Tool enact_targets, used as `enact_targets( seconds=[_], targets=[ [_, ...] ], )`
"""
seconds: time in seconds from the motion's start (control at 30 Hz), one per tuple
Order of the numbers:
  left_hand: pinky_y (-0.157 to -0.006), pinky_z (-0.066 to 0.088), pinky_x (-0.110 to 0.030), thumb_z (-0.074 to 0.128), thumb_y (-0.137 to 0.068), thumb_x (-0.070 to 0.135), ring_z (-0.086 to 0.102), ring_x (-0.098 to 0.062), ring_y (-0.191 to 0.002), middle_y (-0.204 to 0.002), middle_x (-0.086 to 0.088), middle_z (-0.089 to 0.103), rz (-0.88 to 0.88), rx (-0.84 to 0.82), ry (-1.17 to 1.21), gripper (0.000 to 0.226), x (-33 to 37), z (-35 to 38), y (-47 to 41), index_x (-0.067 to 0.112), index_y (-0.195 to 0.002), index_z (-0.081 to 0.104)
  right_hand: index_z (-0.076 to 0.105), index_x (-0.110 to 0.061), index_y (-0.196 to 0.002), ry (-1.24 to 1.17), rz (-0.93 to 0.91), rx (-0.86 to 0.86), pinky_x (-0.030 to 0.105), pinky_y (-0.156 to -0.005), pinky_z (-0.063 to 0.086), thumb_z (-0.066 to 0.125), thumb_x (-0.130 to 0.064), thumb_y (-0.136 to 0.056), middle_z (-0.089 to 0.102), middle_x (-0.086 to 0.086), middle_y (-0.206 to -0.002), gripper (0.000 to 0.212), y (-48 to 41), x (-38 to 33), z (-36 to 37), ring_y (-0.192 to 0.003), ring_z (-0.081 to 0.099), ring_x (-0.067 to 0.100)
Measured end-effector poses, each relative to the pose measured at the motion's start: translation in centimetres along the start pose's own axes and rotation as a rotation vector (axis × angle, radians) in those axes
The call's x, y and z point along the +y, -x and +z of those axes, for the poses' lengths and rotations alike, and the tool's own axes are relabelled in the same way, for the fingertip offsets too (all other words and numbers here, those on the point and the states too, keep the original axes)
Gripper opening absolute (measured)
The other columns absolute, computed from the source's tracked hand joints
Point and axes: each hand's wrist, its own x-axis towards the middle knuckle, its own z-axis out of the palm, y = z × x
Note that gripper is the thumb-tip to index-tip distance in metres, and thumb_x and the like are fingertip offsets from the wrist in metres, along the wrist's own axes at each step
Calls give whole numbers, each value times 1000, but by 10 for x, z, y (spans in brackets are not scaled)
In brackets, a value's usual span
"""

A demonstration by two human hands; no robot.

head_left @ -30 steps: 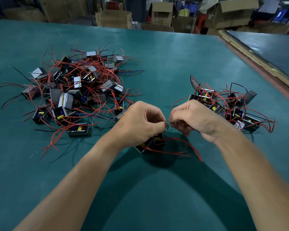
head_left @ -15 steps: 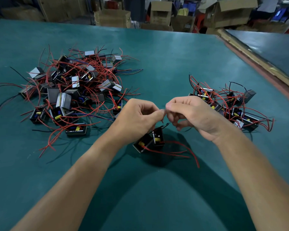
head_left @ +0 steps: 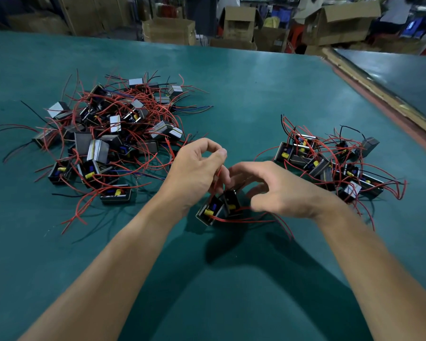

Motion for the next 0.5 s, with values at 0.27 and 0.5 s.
enact_targets(
  seconds=[0.27,0.5],
  targets=[
    [-41,40,-21,47,-101,9,44,-15,-37,-46,-1,56,4,44,99,8,5,3,1,10,-93,48,61,-38,-88,146,-22,214,36,-89,51,75,-51,-74,67,-11,-88,24,-8,-2,17,-87,63,7],
    [-45,38,-22,47,-102,13,46,-16,-41,-50,0,55,6,35,248,13,6,0,1,15,-89,45,65,-40,-96,158,-15,160,31,-90,52,77,-60,-58,67,-17,-97,44,-9,1,20,-96,62,2]
  ],
)
